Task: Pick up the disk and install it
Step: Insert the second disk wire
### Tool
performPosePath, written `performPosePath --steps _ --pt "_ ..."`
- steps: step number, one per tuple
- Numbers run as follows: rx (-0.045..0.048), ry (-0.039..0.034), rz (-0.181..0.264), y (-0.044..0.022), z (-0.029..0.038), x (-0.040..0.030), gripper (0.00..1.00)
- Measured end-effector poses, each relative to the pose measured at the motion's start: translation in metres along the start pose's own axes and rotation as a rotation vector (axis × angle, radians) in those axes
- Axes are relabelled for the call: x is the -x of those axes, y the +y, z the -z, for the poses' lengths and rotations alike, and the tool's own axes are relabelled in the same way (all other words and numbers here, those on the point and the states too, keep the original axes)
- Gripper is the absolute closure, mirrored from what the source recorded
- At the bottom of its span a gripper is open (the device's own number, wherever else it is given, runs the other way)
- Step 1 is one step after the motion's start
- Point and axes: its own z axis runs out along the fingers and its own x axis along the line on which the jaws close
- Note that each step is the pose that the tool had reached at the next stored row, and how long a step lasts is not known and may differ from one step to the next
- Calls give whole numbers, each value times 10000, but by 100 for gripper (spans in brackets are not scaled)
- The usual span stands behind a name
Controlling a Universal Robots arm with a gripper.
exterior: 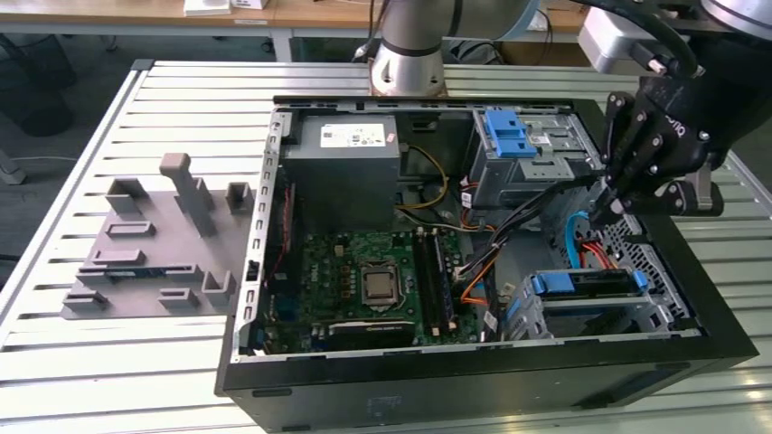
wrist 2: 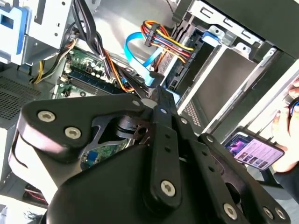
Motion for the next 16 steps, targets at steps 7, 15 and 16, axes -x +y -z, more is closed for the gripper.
performPosePath --steps 7,15,16 --pt "104 10 -1 -24 -14 93 70" --pt "105 68 1 -35 -133 114 70" --pt "102 114 0 -35 -145 114 70"
